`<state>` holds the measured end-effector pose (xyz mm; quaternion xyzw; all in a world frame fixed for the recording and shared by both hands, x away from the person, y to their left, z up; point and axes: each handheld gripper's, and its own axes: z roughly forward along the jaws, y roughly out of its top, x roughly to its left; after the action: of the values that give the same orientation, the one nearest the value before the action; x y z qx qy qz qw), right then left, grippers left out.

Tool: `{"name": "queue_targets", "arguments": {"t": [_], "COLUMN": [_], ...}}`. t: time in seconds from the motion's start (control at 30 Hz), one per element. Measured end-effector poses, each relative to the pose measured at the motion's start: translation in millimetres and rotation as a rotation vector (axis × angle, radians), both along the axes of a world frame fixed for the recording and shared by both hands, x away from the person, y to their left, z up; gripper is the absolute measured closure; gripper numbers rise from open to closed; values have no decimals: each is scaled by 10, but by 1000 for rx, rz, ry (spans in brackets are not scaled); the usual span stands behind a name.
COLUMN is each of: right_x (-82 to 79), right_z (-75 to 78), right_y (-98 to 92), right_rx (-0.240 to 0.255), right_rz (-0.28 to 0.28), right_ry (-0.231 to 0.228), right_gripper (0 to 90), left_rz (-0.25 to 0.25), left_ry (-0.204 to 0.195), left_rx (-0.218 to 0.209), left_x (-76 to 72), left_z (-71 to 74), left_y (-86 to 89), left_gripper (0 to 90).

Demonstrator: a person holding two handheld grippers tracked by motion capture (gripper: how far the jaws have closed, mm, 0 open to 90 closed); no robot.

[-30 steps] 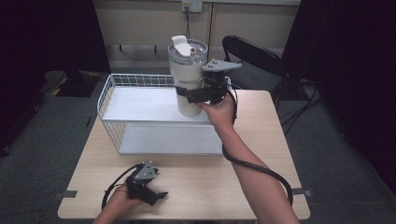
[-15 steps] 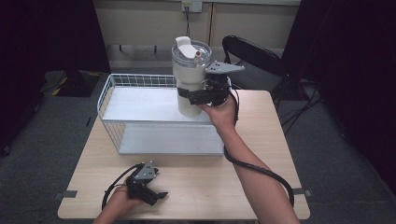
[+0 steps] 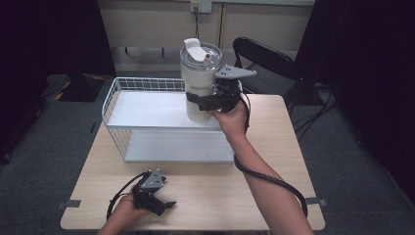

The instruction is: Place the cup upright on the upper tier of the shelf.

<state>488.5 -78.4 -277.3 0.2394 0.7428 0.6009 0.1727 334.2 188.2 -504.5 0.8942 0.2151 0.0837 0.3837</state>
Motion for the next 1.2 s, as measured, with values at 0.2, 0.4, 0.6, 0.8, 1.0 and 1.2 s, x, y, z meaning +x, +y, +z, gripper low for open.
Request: {"name": "queue_targets", "arguments": {"t": [0.2, 0.4, 0.6, 0.8, 1.0, 1.2], "right_x": [-20, -56, -60, -101, -161, -269], "right_z": [-7, -29, -56, -51, -66, -69], "right_y": [24, -4, -39, -95, -173, -295], "right_rx": [-49, -48, -39, -72, -81, -93], "right_rz": [-23, -40, -30, -31, -37, -29], "right_ry": [-5, 16, 40, 51, 56, 63], "right_gripper": [84, 83, 82, 80, 80, 80], "left_rz": [1, 0, 0, 0, 0, 0], "left_ry": [1, 0, 0, 0, 0, 0], "left_rx": [-2, 0, 0, 0, 0, 0], "left_x": [-1, 0, 0, 0, 0, 0], "left_z": [0, 0, 0, 0, 0, 0], "left_y": [-1, 0, 0, 0, 0, 0], "left_gripper": [54, 54, 54, 54, 54, 54]}}
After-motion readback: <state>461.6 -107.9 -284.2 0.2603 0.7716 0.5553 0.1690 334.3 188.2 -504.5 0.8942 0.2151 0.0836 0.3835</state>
